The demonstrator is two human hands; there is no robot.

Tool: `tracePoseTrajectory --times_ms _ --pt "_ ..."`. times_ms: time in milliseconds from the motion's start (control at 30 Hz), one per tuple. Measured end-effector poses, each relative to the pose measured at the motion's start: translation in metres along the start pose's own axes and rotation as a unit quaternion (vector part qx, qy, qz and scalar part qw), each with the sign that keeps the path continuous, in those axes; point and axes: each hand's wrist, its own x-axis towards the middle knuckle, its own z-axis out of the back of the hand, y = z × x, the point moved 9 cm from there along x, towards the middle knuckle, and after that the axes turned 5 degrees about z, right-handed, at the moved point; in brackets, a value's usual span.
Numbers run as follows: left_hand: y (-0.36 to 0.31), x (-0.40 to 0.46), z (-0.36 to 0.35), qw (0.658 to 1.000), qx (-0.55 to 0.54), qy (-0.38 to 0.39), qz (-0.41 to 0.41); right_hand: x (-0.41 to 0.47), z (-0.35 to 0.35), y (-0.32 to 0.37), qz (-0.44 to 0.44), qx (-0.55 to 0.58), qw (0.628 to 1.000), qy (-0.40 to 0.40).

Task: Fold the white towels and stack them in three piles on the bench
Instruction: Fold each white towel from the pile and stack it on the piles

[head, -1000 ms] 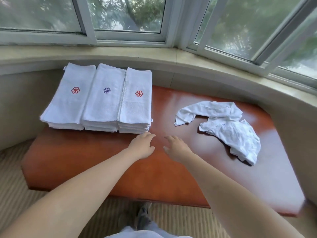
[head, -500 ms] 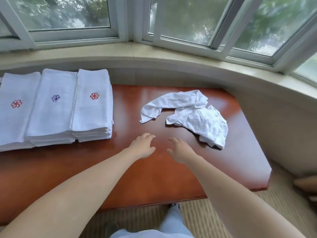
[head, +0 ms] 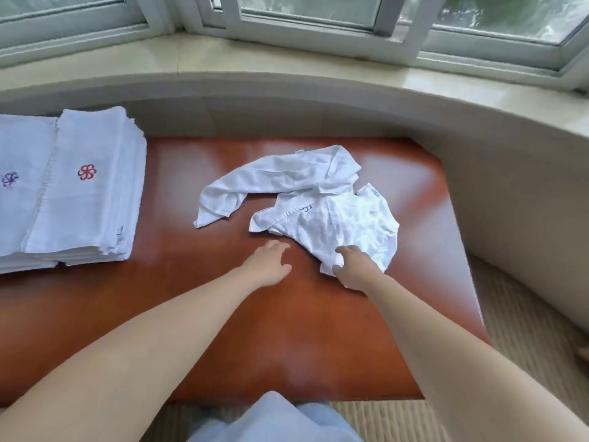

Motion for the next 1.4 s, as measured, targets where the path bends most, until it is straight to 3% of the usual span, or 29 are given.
tracePoseTrajectory --times_ms 300,400,533,633,767,1067,1400 --pt "-0.02 0.074 0.013 0.996 -0.048 -0.05 0.062 0.08 0.03 -0.029 0.035 0.002 0.999 0.017" --pt "-0.015 0.101 0.025 0.993 -0.029 -0.081 0.078 0.101 0.041 -0.036 0.02 0.011 0.999 -0.036" --pt "0.004 0.128 0.031 0.988 0.0 -0.088 0.125 0.115 0.045 -0.058 -0.058 0.105 0.987 -0.108" --pt "0.017 0.138 0.034 0.982 0.028 -0.092 0.16 0.118 0.043 -0.067 -0.095 0.181 0.97 -0.133" --pt "0.022 0.142 0.04 0.978 0.084 -0.115 0.151 0.124 0.041 -0.067 -0.085 0.166 0.975 -0.121" --pt "0.037 0.09 0.051 0.985 -0.059 -0.131 0.099 0.091 0.042 -0.042 -0.047 0.148 0.982 -0.104" --pt "0.096 -0.042 0.116 0.932 -0.22 -0.25 0.146 -0.007 0.065 0.026 0.009 0.119 0.981 -0.152"
